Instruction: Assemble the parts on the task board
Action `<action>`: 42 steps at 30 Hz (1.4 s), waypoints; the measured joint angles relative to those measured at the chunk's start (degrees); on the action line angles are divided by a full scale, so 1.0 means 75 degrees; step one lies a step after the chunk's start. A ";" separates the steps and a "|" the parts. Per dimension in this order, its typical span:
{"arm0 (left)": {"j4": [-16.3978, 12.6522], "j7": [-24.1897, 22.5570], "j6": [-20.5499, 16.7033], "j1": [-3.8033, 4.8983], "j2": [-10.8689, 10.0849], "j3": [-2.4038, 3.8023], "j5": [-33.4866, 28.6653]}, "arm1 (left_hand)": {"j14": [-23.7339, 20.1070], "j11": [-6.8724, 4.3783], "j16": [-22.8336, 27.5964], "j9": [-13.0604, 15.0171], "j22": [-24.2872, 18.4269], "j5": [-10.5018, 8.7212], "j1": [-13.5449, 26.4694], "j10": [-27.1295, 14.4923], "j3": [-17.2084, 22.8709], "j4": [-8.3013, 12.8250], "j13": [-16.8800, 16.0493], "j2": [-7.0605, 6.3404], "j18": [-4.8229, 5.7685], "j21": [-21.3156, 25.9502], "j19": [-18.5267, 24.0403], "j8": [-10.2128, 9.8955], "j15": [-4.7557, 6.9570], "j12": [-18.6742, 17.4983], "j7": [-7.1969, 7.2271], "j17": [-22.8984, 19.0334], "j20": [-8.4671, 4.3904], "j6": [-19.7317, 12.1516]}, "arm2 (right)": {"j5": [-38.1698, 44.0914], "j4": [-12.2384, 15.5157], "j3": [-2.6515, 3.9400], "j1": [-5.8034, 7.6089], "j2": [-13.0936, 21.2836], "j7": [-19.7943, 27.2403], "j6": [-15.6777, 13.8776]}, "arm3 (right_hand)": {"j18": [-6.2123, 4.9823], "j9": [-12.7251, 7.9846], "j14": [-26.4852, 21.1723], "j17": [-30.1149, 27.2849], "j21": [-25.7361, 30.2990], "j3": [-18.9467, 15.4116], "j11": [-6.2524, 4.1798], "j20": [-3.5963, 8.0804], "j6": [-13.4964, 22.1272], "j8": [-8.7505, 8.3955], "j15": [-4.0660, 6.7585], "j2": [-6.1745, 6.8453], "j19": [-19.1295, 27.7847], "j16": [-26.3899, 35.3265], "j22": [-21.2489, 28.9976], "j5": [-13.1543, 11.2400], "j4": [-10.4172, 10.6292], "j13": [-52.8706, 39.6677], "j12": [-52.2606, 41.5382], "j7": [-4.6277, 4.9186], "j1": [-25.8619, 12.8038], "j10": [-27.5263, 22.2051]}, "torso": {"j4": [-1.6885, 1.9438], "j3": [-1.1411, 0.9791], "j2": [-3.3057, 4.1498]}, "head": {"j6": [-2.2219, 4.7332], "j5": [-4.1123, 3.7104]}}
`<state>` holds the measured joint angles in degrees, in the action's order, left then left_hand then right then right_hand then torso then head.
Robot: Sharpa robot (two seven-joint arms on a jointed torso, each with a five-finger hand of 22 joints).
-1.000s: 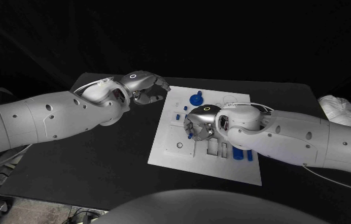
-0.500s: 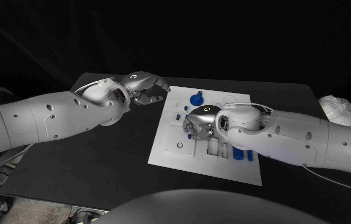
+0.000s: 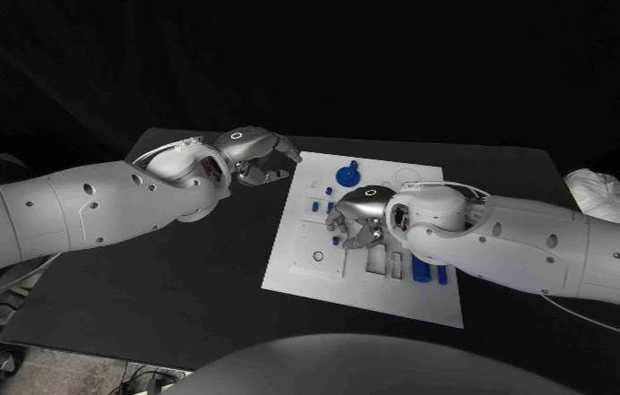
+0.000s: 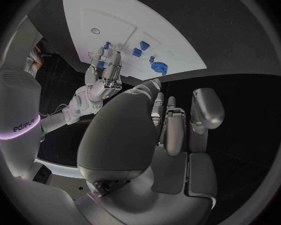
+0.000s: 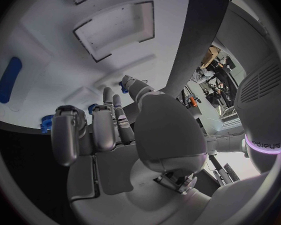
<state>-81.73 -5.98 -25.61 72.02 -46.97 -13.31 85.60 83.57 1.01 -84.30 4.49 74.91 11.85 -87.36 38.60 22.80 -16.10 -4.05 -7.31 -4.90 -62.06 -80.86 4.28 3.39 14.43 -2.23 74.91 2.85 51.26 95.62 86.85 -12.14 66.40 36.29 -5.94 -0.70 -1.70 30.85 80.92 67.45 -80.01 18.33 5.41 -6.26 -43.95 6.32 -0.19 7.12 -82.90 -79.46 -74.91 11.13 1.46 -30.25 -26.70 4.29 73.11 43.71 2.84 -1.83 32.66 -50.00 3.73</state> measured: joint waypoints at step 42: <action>-0.0088 0.0006 0.0005 -0.0050 -0.0115 0.0000 -0.0050 | -0.0018 0.0000 0.0031 0.0000 0.0000 0.0000 -0.0030 0.0000 0.0061 0.0062 0.0011 0.0030 0.0001 0.0064 0.0028 0.0000 -0.0018 0.0000 -0.0029 0.0004 0.0028 0.0031 | -0.0667 0.0726 -0.0009 0.0501 0.2868 0.0667 -0.1481 | -0.0121 -0.1193 -0.0089 -0.0005 -0.0056 -0.1828 0.0016 -0.0038 -0.0052 -0.0106 0.0013 -0.0501 -0.0016 -0.0108 -0.0004 0.0369 0.1183 0.0093 -0.0302 -0.0042 0.1164 -0.0403 | -0.0056 0.0010 0.0008 | 0.0000 -0.0356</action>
<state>-82.39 -5.94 -25.57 71.65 -47.84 -13.31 85.22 83.43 1.01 -84.07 4.49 74.90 11.85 -87.59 38.60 23.26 -15.63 -3.97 -7.08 -4.90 -61.58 -80.65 4.28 3.25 14.44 -2.45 74.94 3.06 51.49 90.61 92.30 -12.21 70.15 57.80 -0.94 -11.81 -2.61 21.90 80.26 67.41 -80.43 4.62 5.52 -6.55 -44.34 5.53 -0.09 3.37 -83.02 -80.27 -74.94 13.89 10.33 -29.55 -28.97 3.97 81.84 40.69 2.42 -1.76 32.72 -50.00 1.06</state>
